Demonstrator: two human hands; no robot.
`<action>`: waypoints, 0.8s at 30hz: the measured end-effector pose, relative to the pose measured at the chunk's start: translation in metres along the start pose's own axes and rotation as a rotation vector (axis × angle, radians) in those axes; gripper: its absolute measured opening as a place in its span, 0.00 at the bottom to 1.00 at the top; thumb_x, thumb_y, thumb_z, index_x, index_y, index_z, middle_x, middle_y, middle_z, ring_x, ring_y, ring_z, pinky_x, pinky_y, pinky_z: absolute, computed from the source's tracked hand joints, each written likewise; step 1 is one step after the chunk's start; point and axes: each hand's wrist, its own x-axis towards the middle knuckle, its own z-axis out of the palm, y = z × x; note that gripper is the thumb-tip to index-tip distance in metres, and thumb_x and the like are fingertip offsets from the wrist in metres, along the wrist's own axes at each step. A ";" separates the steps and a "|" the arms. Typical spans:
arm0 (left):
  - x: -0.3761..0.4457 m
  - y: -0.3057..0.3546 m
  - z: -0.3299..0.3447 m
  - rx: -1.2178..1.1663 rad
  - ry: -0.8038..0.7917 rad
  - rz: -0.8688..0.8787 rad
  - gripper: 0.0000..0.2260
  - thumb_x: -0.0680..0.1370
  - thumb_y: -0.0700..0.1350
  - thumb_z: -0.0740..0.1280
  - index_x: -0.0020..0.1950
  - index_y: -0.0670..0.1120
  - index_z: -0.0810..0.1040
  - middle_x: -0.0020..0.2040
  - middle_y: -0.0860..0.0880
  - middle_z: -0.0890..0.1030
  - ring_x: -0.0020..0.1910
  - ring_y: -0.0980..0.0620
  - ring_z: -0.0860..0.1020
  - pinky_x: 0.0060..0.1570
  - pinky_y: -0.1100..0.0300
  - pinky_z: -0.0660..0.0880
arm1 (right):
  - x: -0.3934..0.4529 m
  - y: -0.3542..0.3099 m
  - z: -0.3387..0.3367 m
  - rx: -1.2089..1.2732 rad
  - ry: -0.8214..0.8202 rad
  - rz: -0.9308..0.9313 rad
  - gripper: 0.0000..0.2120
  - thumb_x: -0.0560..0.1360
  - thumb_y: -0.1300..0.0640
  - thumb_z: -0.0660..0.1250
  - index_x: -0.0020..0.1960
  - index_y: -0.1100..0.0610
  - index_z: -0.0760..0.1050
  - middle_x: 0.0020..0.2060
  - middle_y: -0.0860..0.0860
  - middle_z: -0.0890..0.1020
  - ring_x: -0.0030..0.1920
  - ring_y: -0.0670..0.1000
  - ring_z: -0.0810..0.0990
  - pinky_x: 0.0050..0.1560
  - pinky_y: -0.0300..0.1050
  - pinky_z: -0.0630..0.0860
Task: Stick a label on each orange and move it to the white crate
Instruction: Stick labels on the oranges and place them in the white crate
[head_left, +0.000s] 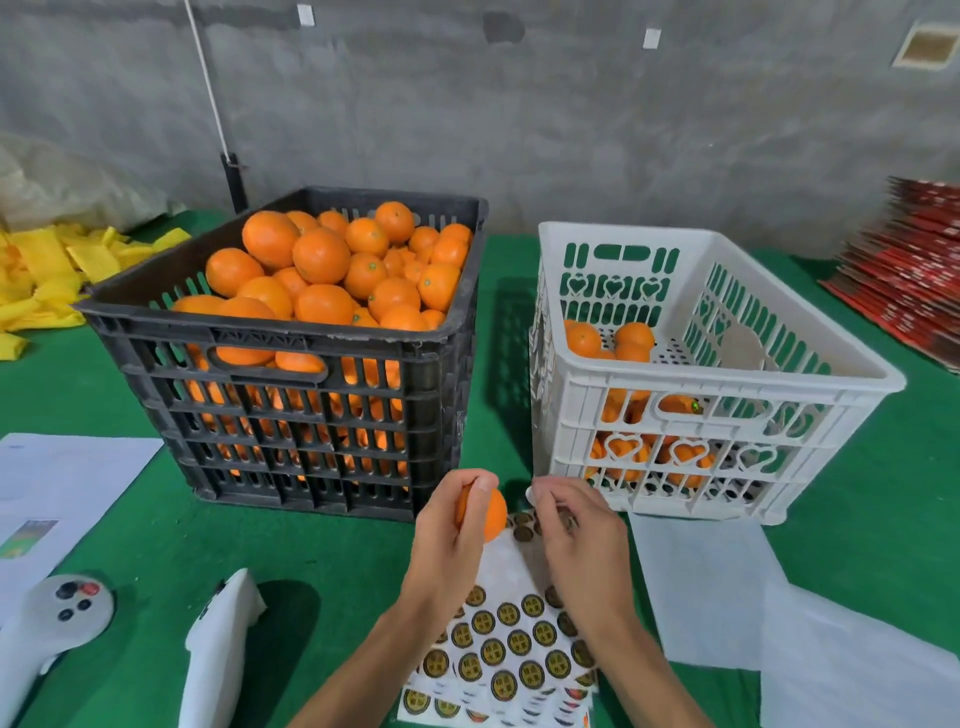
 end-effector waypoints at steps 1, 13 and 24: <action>0.002 0.012 0.003 -0.087 0.037 0.004 0.13 0.82 0.61 0.61 0.55 0.56 0.81 0.50 0.55 0.83 0.49 0.55 0.82 0.48 0.64 0.77 | -0.001 -0.012 0.003 0.000 0.041 -0.056 0.08 0.81 0.56 0.68 0.55 0.51 0.85 0.53 0.38 0.83 0.57 0.41 0.80 0.60 0.46 0.78; 0.052 0.157 0.007 -0.255 -0.222 -0.016 0.21 0.79 0.73 0.55 0.59 0.67 0.82 0.54 0.61 0.84 0.54 0.61 0.84 0.57 0.60 0.79 | 0.047 -0.100 -0.060 -0.130 0.080 -0.321 0.37 0.77 0.38 0.67 0.81 0.51 0.60 0.77 0.43 0.66 0.76 0.43 0.66 0.73 0.45 0.69; 0.164 0.168 -0.094 0.745 0.043 0.284 0.09 0.84 0.49 0.64 0.62 0.50 0.79 0.54 0.47 0.82 0.53 0.46 0.80 0.48 0.52 0.75 | 0.123 -0.070 -0.086 -0.345 0.220 -0.262 0.21 0.80 0.44 0.68 0.69 0.53 0.78 0.75 0.46 0.71 0.76 0.49 0.66 0.78 0.51 0.59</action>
